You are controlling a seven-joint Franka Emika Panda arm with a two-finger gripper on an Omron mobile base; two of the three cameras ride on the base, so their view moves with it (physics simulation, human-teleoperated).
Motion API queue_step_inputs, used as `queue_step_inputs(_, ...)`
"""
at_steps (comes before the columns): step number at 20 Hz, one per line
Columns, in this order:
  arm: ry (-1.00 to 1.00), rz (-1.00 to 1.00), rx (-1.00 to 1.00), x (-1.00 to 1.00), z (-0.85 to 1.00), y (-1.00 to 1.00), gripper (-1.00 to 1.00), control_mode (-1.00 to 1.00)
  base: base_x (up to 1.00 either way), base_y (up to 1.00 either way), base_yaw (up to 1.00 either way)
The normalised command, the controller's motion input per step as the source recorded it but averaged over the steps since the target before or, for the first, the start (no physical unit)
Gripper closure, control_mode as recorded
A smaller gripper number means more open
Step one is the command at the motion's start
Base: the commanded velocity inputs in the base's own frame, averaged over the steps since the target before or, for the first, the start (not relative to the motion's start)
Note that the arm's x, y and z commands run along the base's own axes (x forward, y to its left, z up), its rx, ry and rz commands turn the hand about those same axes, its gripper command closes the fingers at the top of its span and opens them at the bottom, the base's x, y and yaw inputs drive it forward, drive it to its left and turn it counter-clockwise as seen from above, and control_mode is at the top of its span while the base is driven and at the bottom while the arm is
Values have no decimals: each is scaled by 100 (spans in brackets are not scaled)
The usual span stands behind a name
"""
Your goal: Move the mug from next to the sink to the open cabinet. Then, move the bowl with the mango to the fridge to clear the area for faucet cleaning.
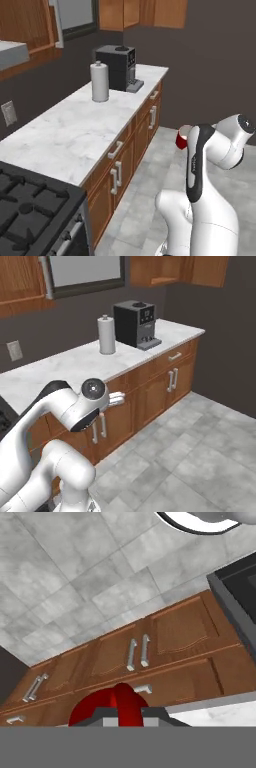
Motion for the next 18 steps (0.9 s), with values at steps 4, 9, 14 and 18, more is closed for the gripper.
queue_step_inputs(4, 0, 0, 0, 0, 0, 0, 100, 100, 100, -23, -4)
queue_step_inputs(9, 0, 0, 0, 0, 0, 0, 100, 100, 100, -26, -5)
queue_step_inputs(14, 0, 0, 0, 0, 0, 0, 100, 100, 100, -26, -5)
queue_step_inputs(18, 0, 0, 0, 0, 0, 0, 100, 100, 100, -19, -1)
